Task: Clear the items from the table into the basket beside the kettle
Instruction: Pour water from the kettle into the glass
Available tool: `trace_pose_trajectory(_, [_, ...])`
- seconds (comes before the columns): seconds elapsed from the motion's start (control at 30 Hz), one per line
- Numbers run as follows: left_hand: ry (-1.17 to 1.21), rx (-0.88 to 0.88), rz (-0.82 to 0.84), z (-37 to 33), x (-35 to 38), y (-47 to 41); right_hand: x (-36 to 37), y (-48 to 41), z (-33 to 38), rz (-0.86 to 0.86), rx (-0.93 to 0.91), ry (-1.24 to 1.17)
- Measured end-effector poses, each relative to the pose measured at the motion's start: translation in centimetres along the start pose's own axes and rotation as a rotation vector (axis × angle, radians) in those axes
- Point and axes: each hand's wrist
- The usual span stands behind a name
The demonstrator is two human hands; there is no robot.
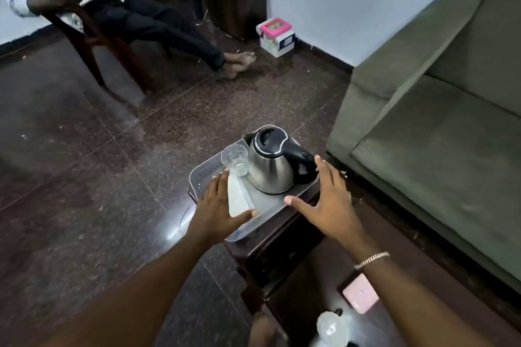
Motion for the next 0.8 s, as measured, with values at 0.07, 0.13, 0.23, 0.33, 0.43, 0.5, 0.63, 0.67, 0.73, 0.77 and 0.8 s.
trace_pose_trajectory(0.07, [0.085,-0.059,0.001,1.5,1.6,-2.2,1.7,-2.1,-0.6,-0.045,-0.017,-0.024])
trace_pose_trajectory(0.13, [0.133,-0.129,0.01,2.5,2.8,-4.3,2.7,-3.7,-1.3,-0.096,-0.009,-0.076])
trace_pose_trajectory(0.23, [0.261,-0.209,-0.015,3.7,4.8,-7.9,4.3,-6.0,-2.1,-0.215,-0.007,-0.163])
trace_pose_trajectory(0.33, [0.43,-0.251,-0.045,4.2,6.4,-10.7,4.6,-7.9,-2.7,-0.291,0.033,-0.229])
trace_pose_trajectory(0.43, [0.599,-0.287,-0.056,4.1,7.4,-12.6,4.9,-9.7,-3.6,-0.289,0.08,-0.38])
trace_pose_trajectory(0.5, [0.705,-0.284,-0.061,4.3,8.4,-14.0,5.2,-11.1,-4.6,-0.25,0.128,-0.512])
trace_pose_trajectory(0.63, [0.802,-0.273,-0.085,4.9,10.0,-15.5,5.4,-12.3,-6.1,-0.144,0.209,-0.667])
trace_pose_trajectory(0.67, [0.817,-0.282,-0.09,5.0,10.2,-15.7,5.6,-12.4,-6.2,-0.142,0.214,-0.684])
trace_pose_trajectory(0.73, [0.834,-0.293,-0.101,5.1,10.6,-16.1,5.9,-12.4,-6.3,-0.155,0.206,-0.686])
trace_pose_trajectory(0.77, [0.835,-0.294,-0.107,5.2,10.7,-16.2,6.1,-12.3,-6.3,-0.163,0.2,-0.683])
trace_pose_trajectory(0.8, [0.835,-0.294,-0.111,5.3,10.7,-16.3,6.2,-12.2,-6.3,-0.174,0.196,-0.68])
Point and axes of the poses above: each hand's wrist, its own y-axis away from the middle knuckle, its own x-axis out of the palm, z = x × y, and after that the axes turned 12 degrees about -x, right-handed
